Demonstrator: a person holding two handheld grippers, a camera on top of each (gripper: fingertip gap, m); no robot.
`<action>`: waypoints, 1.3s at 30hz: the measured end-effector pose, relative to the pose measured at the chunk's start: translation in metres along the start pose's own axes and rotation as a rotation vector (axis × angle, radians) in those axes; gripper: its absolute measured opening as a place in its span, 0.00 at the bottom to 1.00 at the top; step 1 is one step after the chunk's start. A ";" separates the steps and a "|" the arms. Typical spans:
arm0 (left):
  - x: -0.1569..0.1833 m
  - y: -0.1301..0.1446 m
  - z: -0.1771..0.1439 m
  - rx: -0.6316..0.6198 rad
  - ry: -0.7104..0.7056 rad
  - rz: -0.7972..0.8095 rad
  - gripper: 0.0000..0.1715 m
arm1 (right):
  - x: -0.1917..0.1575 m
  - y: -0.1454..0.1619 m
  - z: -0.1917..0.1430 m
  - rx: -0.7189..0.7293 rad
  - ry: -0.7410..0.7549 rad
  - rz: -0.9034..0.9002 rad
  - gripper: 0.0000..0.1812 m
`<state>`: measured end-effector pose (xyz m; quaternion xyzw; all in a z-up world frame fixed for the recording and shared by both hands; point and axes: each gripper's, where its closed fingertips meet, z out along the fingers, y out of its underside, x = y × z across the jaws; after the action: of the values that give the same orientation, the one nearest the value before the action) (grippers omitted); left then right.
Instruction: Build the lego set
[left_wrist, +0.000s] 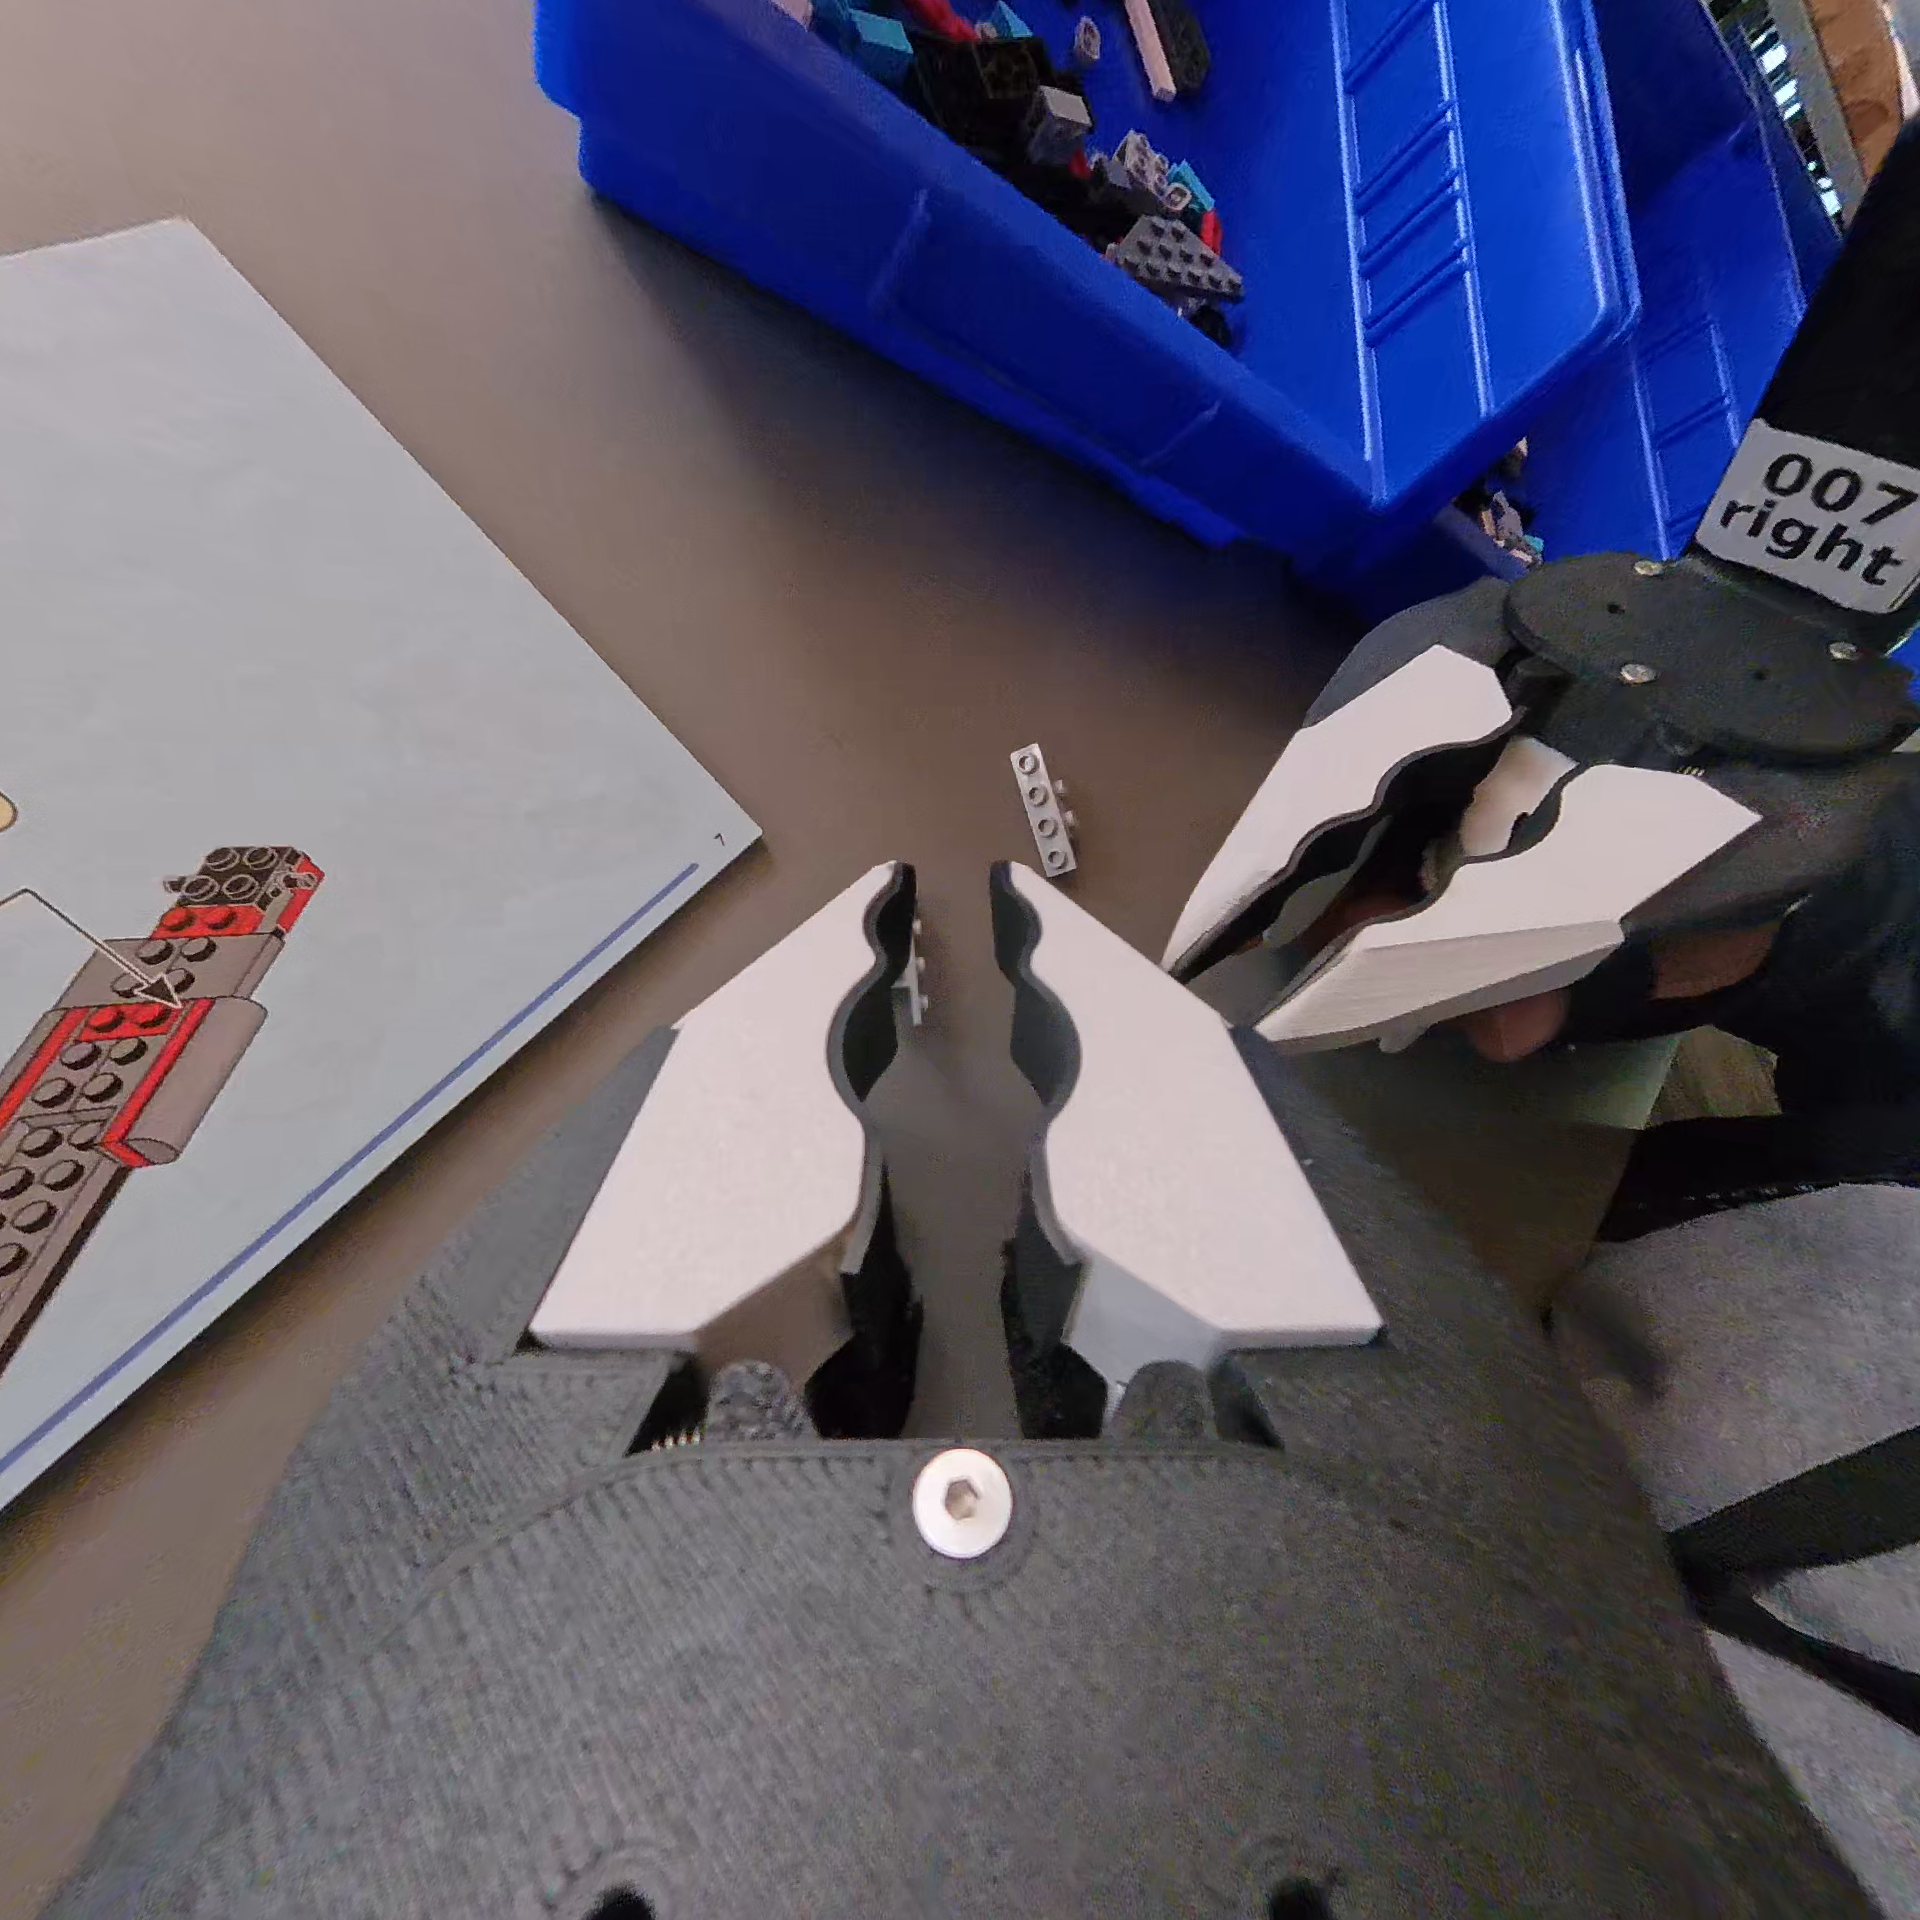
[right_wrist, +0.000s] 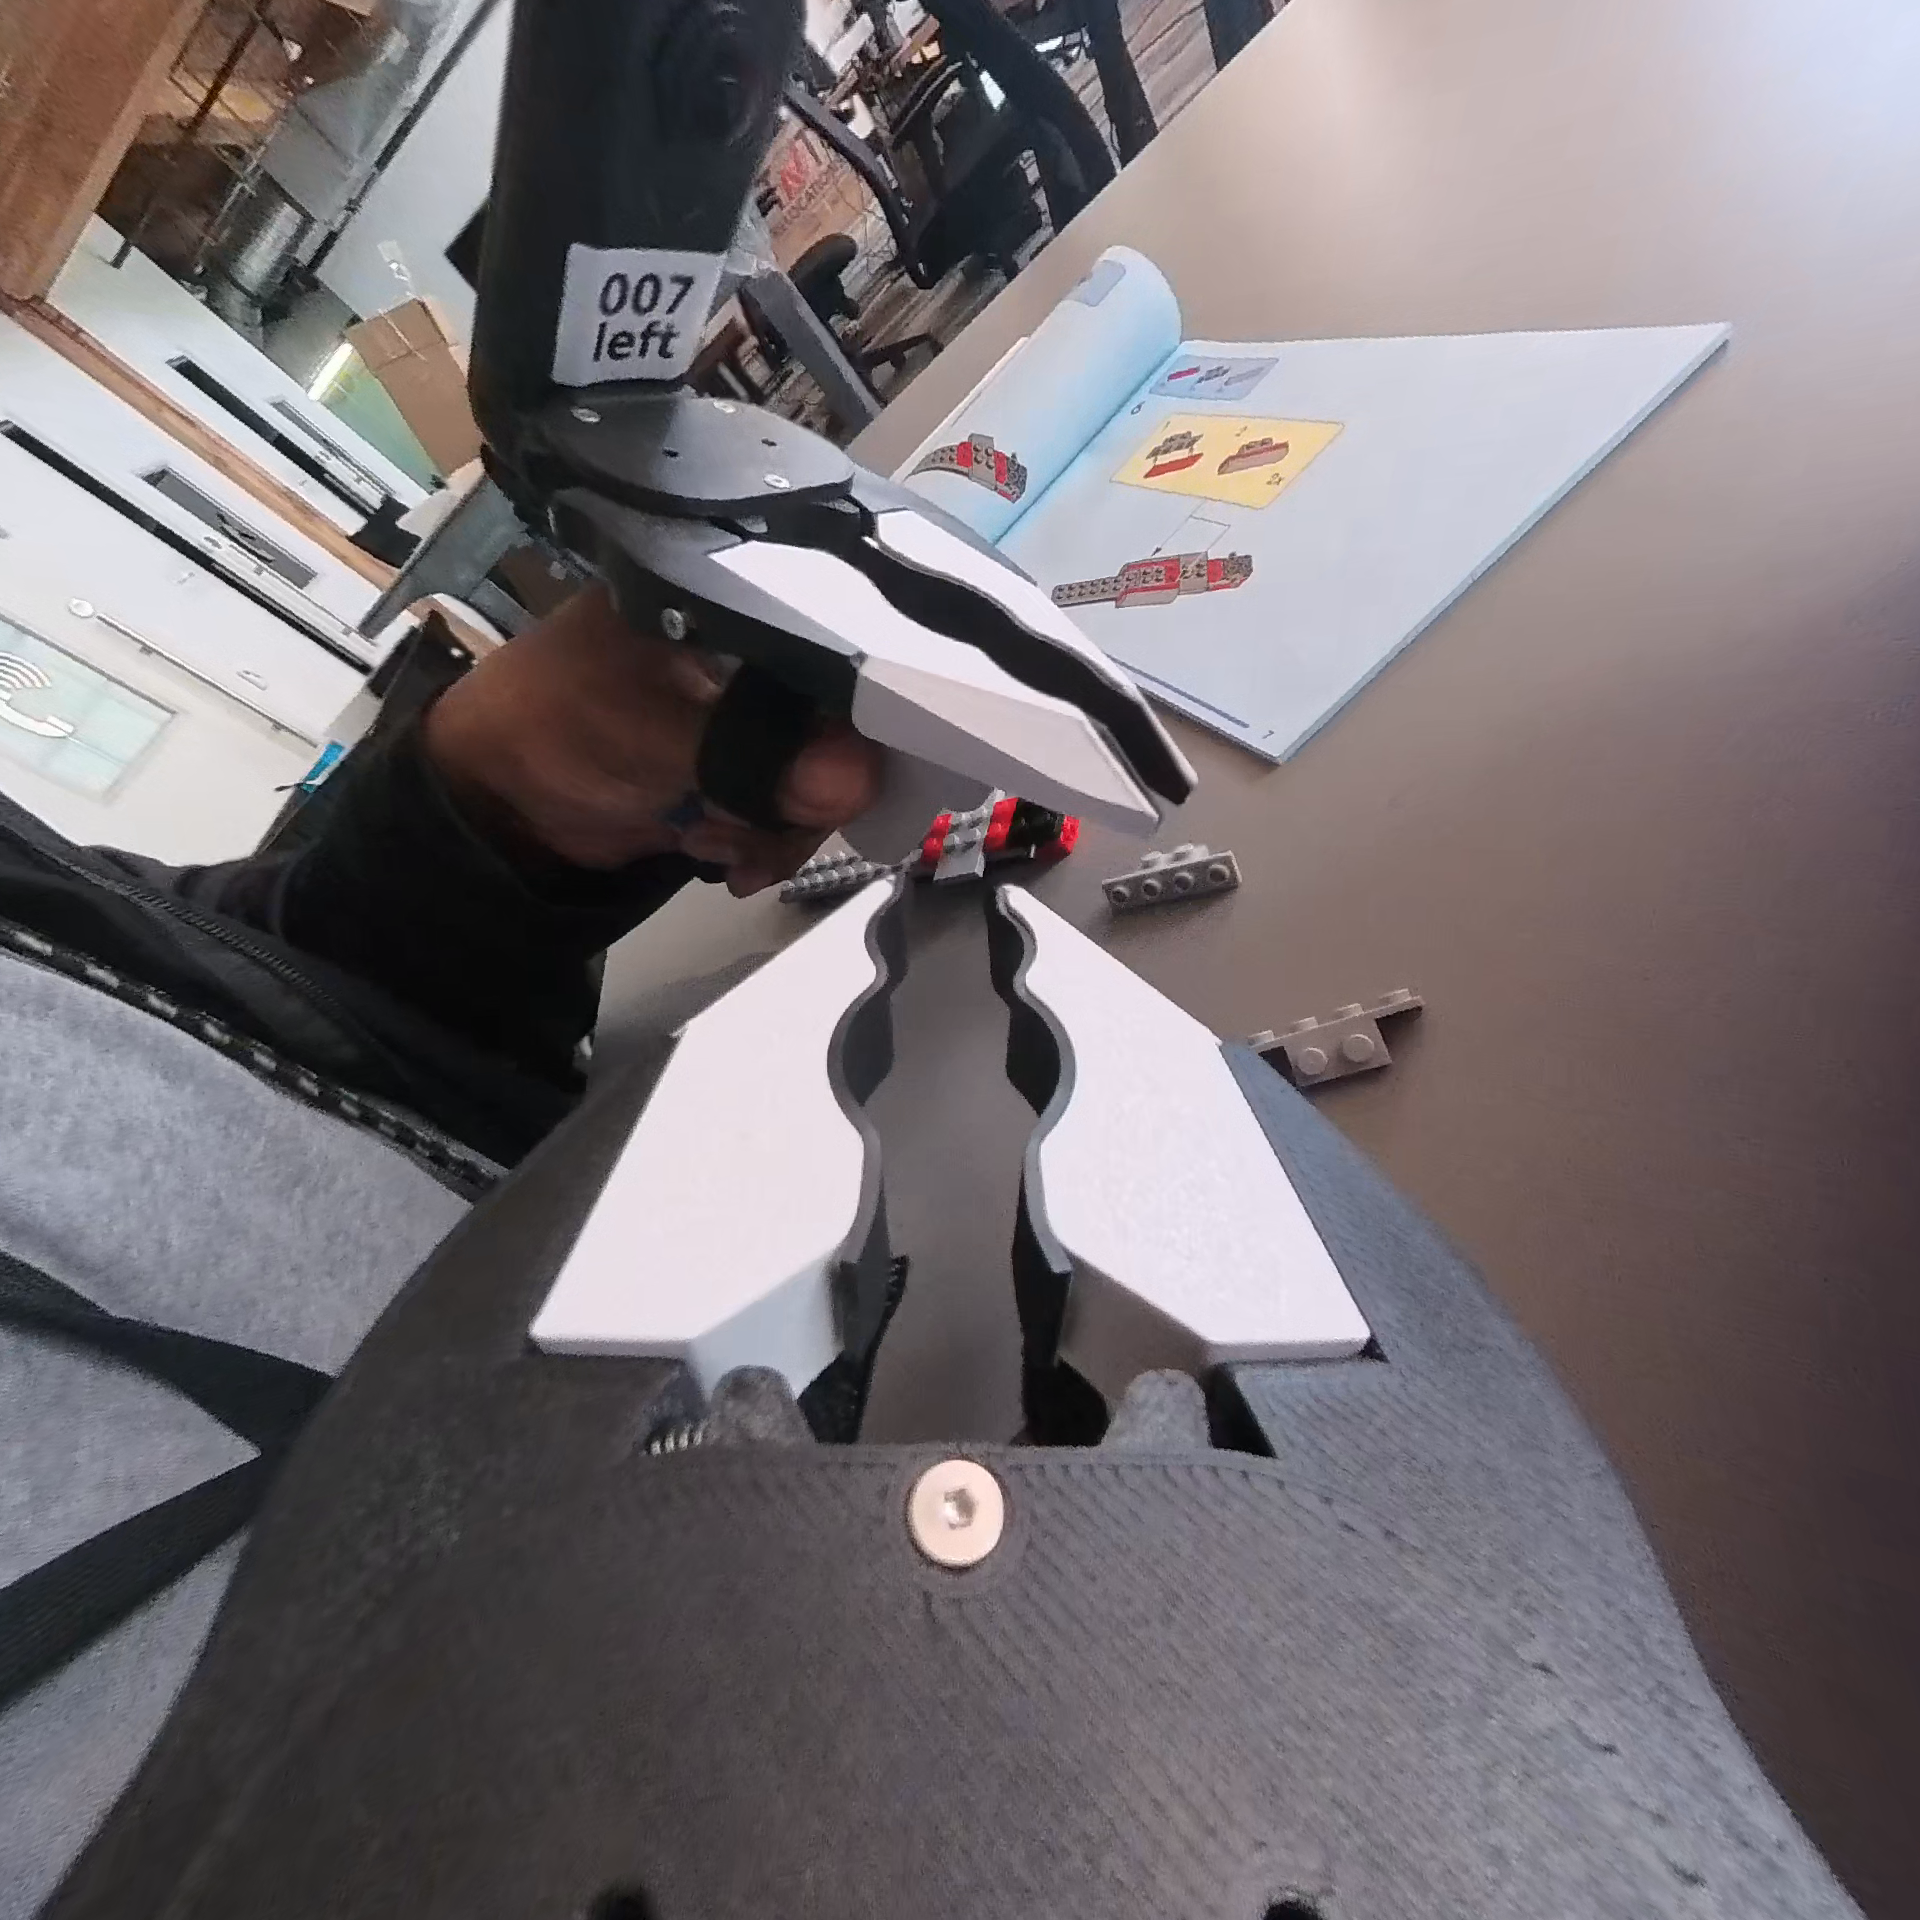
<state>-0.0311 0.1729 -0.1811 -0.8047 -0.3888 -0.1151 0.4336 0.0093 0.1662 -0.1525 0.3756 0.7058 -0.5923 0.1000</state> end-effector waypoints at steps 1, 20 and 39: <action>0.000 0.000 -0.001 0.007 0.003 -0.003 0.09 | 0.000 0.000 0.000 -0.002 -0.001 0.004 0.09; 0.039 -0.046 -0.007 0.160 -0.016 0.170 0.11 | -0.018 0.010 0.001 -0.046 -0.057 -0.106 0.08; 0.091 -0.083 0.038 0.129 0.000 0.314 0.12 | -0.052 0.033 -0.019 -0.058 -0.160 -0.166 0.08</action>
<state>-0.0362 0.2777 -0.1060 -0.8260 -0.2648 -0.0207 0.4972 0.0723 0.1628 -0.1418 0.2641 0.7410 -0.6060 0.1176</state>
